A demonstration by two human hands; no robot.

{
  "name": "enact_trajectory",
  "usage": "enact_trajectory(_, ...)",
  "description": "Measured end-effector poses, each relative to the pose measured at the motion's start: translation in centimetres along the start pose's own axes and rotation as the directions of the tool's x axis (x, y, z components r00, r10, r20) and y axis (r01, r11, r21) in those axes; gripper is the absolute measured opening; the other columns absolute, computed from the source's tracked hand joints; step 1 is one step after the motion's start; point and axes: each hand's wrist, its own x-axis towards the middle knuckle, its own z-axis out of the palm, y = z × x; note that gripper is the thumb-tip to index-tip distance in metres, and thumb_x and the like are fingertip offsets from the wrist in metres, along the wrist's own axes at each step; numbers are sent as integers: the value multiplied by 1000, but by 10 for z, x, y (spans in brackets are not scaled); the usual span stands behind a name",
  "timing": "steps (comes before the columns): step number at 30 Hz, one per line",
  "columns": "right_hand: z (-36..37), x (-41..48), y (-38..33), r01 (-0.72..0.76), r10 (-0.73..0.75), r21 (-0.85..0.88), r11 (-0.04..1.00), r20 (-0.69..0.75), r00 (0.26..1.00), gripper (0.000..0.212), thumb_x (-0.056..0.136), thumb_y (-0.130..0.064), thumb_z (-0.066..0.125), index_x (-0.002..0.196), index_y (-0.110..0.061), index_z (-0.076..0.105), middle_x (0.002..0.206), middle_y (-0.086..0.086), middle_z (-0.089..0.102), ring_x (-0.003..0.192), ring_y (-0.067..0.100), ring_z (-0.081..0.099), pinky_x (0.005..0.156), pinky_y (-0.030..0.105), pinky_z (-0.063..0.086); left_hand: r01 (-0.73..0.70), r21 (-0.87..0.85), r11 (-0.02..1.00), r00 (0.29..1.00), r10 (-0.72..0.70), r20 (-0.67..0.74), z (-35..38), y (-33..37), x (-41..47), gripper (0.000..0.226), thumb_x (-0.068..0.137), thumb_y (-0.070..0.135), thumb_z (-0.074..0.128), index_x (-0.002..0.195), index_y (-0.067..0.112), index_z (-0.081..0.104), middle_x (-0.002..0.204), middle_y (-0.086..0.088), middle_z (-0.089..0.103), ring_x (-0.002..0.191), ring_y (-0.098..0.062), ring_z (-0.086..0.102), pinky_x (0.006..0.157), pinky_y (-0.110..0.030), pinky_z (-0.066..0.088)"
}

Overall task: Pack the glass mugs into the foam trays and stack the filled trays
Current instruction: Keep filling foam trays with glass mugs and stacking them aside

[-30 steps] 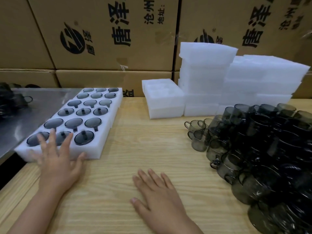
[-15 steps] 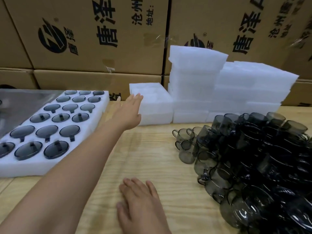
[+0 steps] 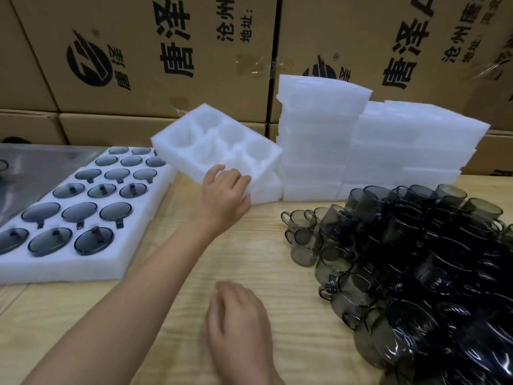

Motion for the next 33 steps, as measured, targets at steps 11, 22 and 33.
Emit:
enact_trajectory(11, -40, -8, 4, -125, 341, 644, 755, -222, 913, 38, 90, -48, 31, 124, -41, 44, 141, -1, 32, 130, 4, 34, 105, 16, 30, 178, -5, 984, 984, -178, 19, -89, 112, -94, 38, 93, 23, 41, 68, 9, 66, 60, -5, 55, 55, -25, 54, 59, -35, 33)
enact_trajectory(22, -67, -34, 29, -316, 323, 503, 805, 75, 943, 21, 98, -29, 41, 96, -33, 61, 140, -16, 34, 117, -28, 28, 86, -2, 25, 193, -275, 942, 977, -211, -39, -134, 86, -119, 29, 88, 22, 51, 98, 3, 70, 101, -12, 67, 94, -28, 61, 93, -44, 45)
enact_trajectory(33, -84, -22, 34, -505, 502, 349, 789, 106, 858, 22, 81, -6, 52, 96, -21, 53, 137, -18, 47, 51, 5, 45, 48, 12, 34, 739, -654, -161, 261, -827, 498, -119, 1, -164, 32, 102, 30, 36, 115, 14, 60, 66, -1, 70, 38, -5, 50, 37, -13, 38)
